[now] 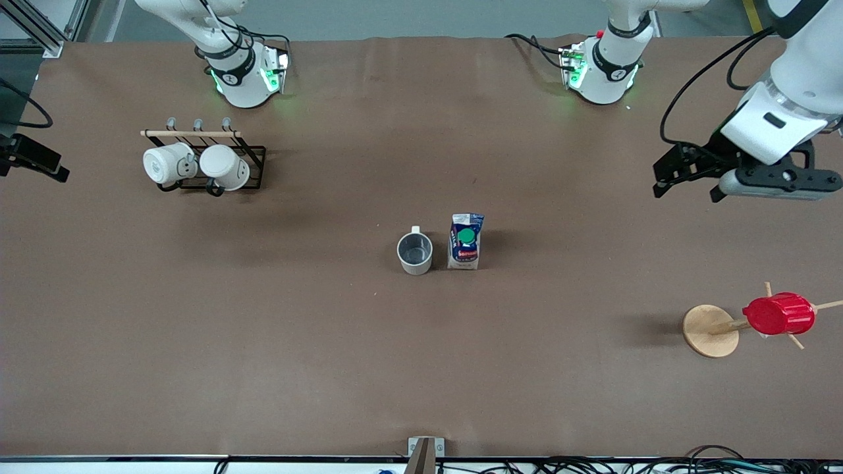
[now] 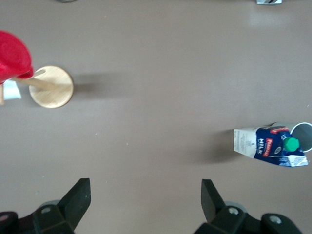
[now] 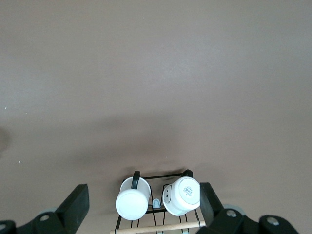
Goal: Place cup and milk on table
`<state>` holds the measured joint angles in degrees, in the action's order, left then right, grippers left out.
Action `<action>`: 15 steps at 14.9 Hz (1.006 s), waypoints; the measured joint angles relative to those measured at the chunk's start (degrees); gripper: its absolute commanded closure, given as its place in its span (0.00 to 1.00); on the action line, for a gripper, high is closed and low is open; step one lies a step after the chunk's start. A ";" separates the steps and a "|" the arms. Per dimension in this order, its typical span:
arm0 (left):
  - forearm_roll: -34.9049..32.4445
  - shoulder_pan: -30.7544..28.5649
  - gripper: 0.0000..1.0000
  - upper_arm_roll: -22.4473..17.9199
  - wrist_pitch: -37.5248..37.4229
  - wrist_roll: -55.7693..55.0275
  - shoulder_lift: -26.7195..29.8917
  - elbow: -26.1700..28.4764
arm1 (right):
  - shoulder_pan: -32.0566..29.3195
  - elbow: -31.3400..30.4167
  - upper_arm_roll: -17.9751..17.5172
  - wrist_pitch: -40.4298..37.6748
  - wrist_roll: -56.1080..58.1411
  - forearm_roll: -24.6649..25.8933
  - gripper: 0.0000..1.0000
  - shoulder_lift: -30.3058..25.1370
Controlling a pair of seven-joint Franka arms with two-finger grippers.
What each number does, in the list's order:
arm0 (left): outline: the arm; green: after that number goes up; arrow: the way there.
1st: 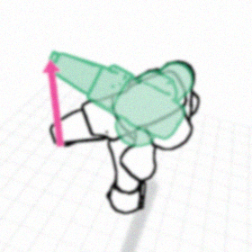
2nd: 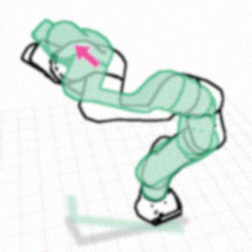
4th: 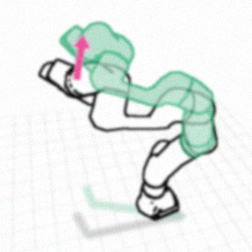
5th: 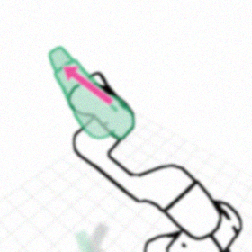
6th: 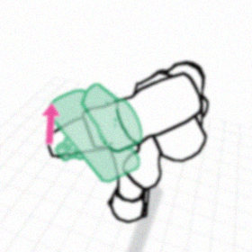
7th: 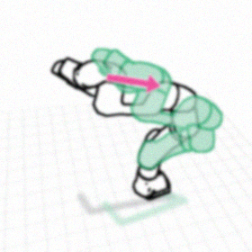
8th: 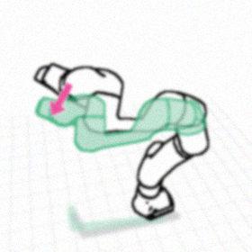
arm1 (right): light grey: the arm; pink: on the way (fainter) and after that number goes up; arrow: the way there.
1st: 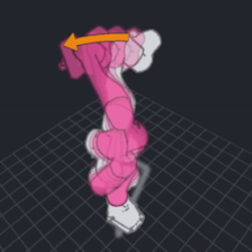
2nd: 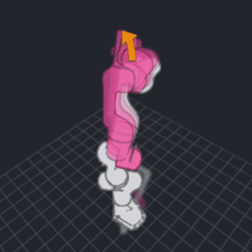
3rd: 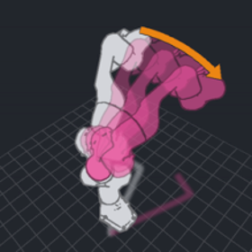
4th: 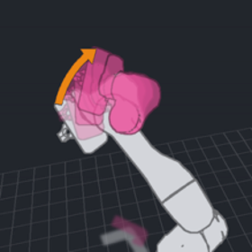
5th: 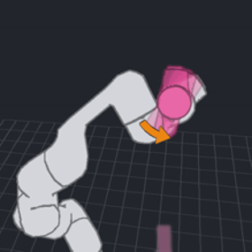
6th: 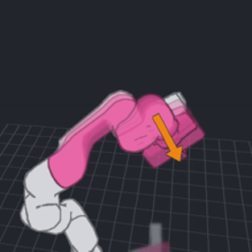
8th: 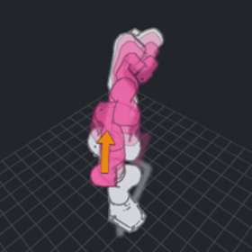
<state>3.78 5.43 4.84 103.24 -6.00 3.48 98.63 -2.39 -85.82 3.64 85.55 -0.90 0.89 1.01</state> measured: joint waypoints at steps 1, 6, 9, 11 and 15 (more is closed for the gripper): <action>0.00 -0.43 0.00 0.01 0.03 0.48 0.61 0.74 | 0.00 0.00 0.00 0.00 0.00 0.00 0.00 0.00; -2.62 -1.04 0.00 0.28 -0.65 1.58 1.01 2.20 | 0.00 0.00 0.01 -0.02 0.00 0.00 0.00 0.00; -3.05 -1.04 0.00 0.35 -1.21 1.54 1.01 2.20 | 0.00 0.00 0.01 -0.07 0.00 0.00 0.00 0.00; -3.14 -1.04 0.00 0.35 -1.28 1.50 0.99 2.20 | 0.00 0.00 0.00 -0.09 0.01 0.00 0.00 0.00; -3.16 -1.05 0.00 0.34 -1.31 1.51 0.68 2.19 | 0.00 0.00 0.00 -0.10 0.01 0.00 0.00 0.00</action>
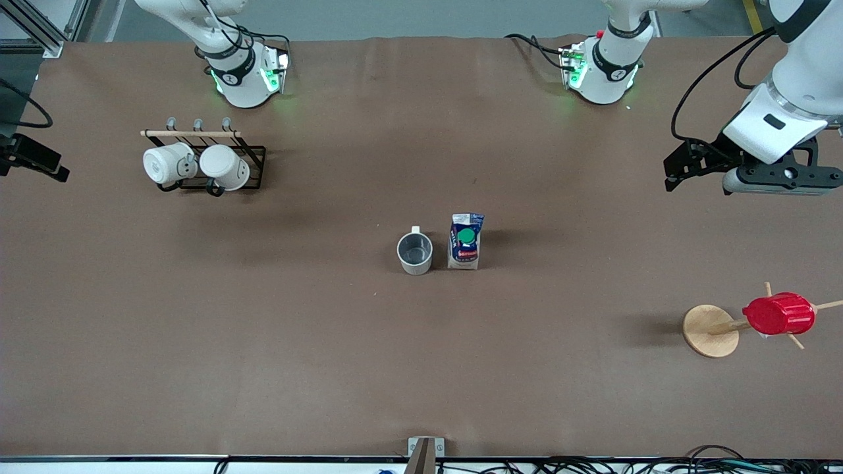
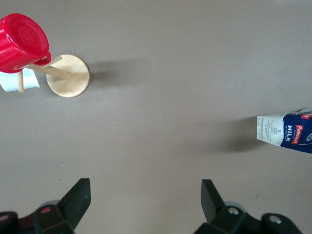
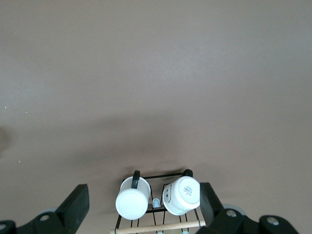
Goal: Place cup and milk on table
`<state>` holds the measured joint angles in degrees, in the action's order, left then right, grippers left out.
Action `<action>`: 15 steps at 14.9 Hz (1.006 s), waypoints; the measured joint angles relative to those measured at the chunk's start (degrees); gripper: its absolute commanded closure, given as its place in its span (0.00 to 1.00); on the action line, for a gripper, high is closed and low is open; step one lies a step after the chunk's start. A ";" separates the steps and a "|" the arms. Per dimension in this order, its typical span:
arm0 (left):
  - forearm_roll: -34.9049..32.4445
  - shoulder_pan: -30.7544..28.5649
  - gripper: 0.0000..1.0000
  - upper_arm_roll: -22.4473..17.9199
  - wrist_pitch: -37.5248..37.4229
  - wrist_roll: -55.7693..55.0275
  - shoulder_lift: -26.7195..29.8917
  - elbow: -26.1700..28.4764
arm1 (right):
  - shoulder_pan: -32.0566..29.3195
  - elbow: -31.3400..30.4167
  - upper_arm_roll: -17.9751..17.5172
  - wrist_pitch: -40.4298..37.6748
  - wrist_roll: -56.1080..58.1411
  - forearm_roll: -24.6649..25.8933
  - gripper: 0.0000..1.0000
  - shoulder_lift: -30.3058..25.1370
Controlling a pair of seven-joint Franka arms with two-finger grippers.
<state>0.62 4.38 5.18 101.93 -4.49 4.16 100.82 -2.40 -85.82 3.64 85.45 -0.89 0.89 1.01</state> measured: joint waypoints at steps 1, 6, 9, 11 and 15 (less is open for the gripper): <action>0.00 -0.01 0.00 0.00 0.00 -0.01 -0.04 -0.01 | 0.00 0.00 0.00 -0.01 0.00 0.00 0.00 0.00; 0.00 -0.02 0.00 -0.01 -1.04 0.06 -0.05 -0.59 | 0.00 0.00 0.00 -0.14 0.00 0.00 0.00 0.00; 0.00 -0.04 0.00 -0.11 -4.93 0.09 -0.03 -1.43 | 0.00 0.00 0.00 -0.16 0.00 0.00 0.00 0.00; 0.00 -0.05 0.00 -0.11 -5.48 0.09 -0.03 -1.71 | 0.00 0.00 0.00 -0.20 0.00 0.00 0.00 0.00; 0.00 -0.10 0.00 -0.16 -5.86 0.09 0.08 -1.86 | 0.00 0.00 0.00 -0.23 0.00 0.00 0.00 0.00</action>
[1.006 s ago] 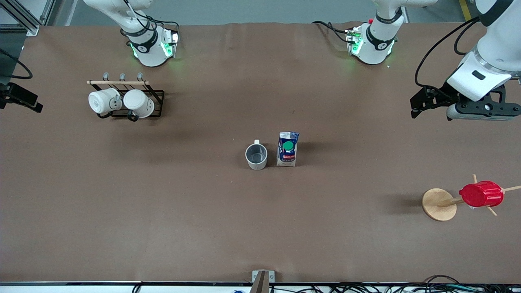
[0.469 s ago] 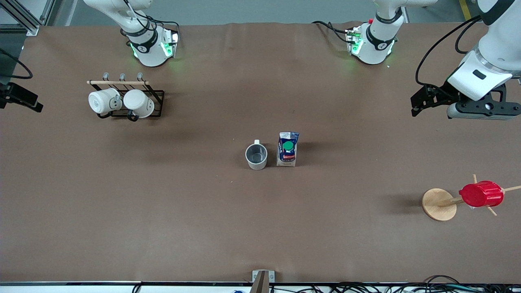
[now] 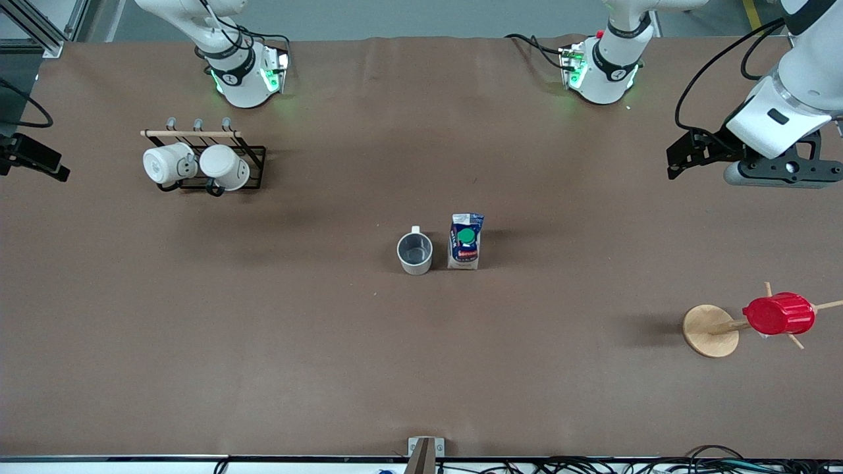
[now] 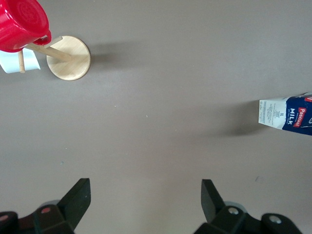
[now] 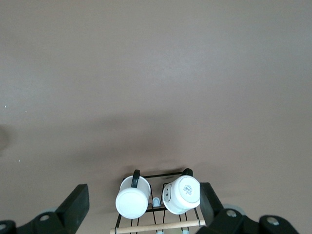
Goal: Place cup and milk on table
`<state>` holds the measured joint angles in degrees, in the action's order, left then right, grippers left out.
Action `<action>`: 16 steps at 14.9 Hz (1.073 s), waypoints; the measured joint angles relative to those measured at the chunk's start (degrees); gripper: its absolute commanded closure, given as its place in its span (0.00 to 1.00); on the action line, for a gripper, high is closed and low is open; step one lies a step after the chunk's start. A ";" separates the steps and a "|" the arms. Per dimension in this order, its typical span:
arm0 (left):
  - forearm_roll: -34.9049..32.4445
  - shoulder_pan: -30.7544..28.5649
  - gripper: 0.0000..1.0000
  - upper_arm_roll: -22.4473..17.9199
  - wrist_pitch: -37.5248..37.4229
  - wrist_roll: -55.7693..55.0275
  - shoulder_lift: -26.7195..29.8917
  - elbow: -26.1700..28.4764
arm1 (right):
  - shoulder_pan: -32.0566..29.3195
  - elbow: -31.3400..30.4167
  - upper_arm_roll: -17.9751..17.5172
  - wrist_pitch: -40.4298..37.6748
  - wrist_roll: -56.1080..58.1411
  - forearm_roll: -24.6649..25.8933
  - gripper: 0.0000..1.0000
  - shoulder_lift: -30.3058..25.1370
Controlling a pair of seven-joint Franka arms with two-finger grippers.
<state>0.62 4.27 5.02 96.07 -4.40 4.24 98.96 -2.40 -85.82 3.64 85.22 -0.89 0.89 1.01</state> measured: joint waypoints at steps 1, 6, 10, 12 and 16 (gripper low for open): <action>0.00 -0.02 0.00 -0.02 -0.01 0.00 0.01 -0.03 | 0.00 0.00 0.00 0.00 0.00 0.00 0.00 0.00; 0.00 -0.06 0.00 -0.06 -0.06 0.00 0.01 -0.78 | 0.00 0.00 0.00 -0.01 0.00 0.00 0.00 0.00; 0.00 -0.07 0.00 -0.06 -0.07 0.00 0.01 -1.54 | 0.00 0.00 0.00 -0.02 0.00 0.00 0.00 0.00; 0.00 -0.07 0.00 -0.06 -0.07 0.00 0.01 -1.63 | 0.00 0.00 0.00 -0.02 0.00 0.00 0.00 0.00; 0.00 -0.07 0.00 -0.06 -0.11 0.00 0.01 -1.93 | 0.00 0.00 0.00 -0.03 0.00 0.00 0.00 0.00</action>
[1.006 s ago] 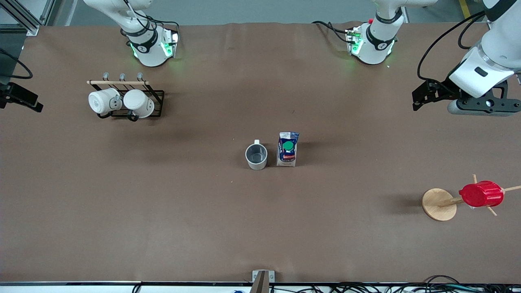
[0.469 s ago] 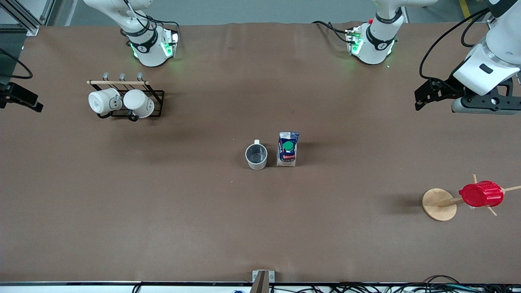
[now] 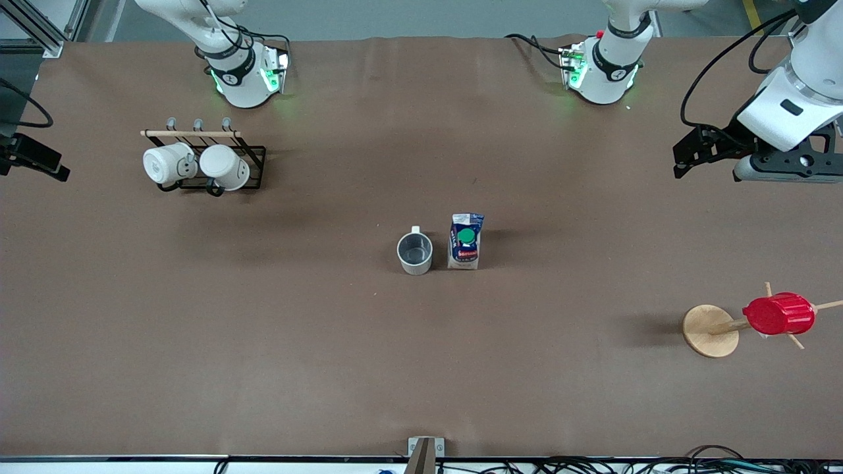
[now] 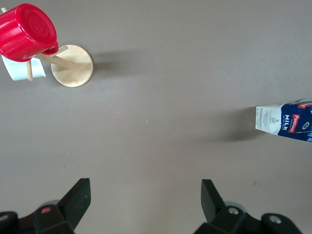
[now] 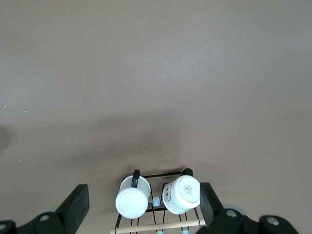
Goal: Place cup and milk on table
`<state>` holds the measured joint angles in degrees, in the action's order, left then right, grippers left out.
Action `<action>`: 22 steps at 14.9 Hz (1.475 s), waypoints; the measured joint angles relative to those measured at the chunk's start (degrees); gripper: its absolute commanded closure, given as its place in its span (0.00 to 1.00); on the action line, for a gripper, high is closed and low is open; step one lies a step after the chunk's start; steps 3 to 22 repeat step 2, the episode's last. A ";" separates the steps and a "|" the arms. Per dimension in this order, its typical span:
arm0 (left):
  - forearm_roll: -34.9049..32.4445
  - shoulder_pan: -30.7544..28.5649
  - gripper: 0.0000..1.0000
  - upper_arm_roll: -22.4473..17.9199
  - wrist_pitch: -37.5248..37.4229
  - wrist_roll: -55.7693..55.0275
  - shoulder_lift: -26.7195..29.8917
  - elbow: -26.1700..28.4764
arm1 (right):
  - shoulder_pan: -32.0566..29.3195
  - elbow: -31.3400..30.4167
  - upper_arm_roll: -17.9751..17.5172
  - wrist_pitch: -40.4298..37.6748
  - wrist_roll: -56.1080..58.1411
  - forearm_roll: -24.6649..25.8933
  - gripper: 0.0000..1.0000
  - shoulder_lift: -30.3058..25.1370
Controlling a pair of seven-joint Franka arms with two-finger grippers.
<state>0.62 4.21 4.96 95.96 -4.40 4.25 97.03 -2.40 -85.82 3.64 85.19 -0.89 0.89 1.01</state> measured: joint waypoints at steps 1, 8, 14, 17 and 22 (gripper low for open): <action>0.00 0.00 0.00 0.00 -0.18 0.00 0.00 -0.11 | 0.00 0.00 0.00 0.00 0.00 0.00 0.00 0.00; 0.00 0.00 0.00 0.00 -0.37 0.00 0.00 -0.20 | 0.00 0.00 0.00 -0.01 0.00 0.00 0.00 0.00; 0.00 0.00 0.00 0.00 -0.37 0.00 0.00 -0.20 | 0.00 0.00 0.00 -0.01 0.00 0.00 0.00 0.00; 0.00 0.00 0.00 0.00 -0.37 0.00 0.00 -0.20 | 0.00 0.00 0.00 -0.01 0.00 0.00 0.00 0.00; 0.00 0.00 0.00 0.00 -0.37 0.00 0.00 -0.20 | 0.00 0.00 0.00 -0.01 0.00 0.00 0.00 0.00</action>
